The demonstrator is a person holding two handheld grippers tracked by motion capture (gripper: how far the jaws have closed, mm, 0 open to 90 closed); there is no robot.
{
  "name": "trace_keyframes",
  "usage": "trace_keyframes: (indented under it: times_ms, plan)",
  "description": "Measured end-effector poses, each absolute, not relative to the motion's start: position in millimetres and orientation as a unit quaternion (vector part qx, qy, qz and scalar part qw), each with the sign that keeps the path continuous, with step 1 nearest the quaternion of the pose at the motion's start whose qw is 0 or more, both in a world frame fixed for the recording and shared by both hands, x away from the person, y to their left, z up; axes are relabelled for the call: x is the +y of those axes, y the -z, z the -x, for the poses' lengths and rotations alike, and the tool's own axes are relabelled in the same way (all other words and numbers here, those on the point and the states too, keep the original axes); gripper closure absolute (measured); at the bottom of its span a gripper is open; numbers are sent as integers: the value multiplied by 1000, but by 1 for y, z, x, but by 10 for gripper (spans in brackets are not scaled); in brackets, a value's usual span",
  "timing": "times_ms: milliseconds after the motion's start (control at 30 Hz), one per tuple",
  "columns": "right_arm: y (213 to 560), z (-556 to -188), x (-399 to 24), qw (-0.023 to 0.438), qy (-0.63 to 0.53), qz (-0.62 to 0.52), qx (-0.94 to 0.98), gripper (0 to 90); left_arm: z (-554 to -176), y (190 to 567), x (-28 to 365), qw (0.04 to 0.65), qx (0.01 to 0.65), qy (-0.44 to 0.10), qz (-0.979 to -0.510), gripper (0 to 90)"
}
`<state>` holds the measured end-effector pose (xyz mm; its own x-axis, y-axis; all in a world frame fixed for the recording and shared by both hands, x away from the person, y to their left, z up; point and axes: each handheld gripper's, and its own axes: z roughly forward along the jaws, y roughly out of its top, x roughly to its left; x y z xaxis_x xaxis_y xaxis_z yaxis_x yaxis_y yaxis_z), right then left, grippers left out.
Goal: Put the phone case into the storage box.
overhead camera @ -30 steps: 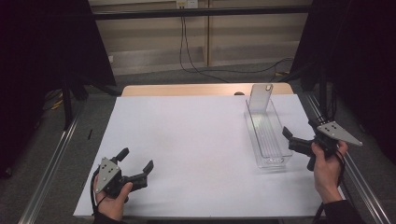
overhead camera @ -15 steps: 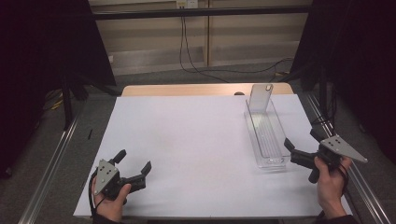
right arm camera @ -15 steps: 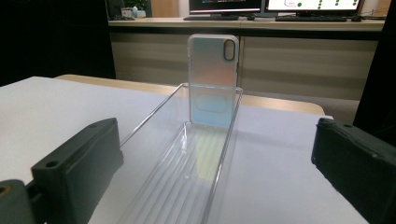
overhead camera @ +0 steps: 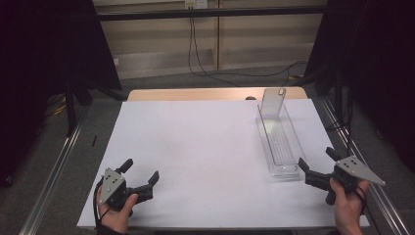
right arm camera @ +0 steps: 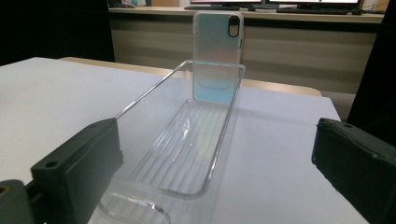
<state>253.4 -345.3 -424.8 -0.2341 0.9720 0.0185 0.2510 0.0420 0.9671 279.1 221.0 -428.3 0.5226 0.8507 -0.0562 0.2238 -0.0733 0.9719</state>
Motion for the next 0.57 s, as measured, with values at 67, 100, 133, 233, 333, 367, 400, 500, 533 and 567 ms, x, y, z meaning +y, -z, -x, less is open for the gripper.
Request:
trace_keyframes:
  times_ms: [67,100,133,233,333,367,400,500,533,567]
  plan:
    - [424,-251,-347,374,-484,-495,617,7,-279,428,220,554,399,-283,-674,34]
    - [425,-249,-347,376,-483,-495,617,7,-279,428,220,553,398,-284,-675,35]
    - [426,-248,-347,379,-480,-495,617,7,-278,428,220,551,398,-285,-676,36]
    - [429,-244,-348,376,-475,-498,621,7,-278,428,220,550,399,-285,-676,36]
    - [432,-244,-348,378,-473,-497,622,7,-278,428,220,551,399,-285,-676,36]
    - [433,-244,-347,375,-473,-497,624,7,-279,428,220,550,399,-285,-676,36]
    - [433,-244,-347,374,-473,-496,624,7,-279,428,220,550,400,-286,-675,36]
    - [433,-244,-346,374,-479,-494,622,7,-280,428,220,550,403,-287,-673,33]
    - [433,-244,-346,373,-481,-491,623,4,-280,428,219,551,404,-287,-672,33]
    - [434,-244,-346,372,-481,-491,624,2,-281,428,219,548,404,-289,-673,33]
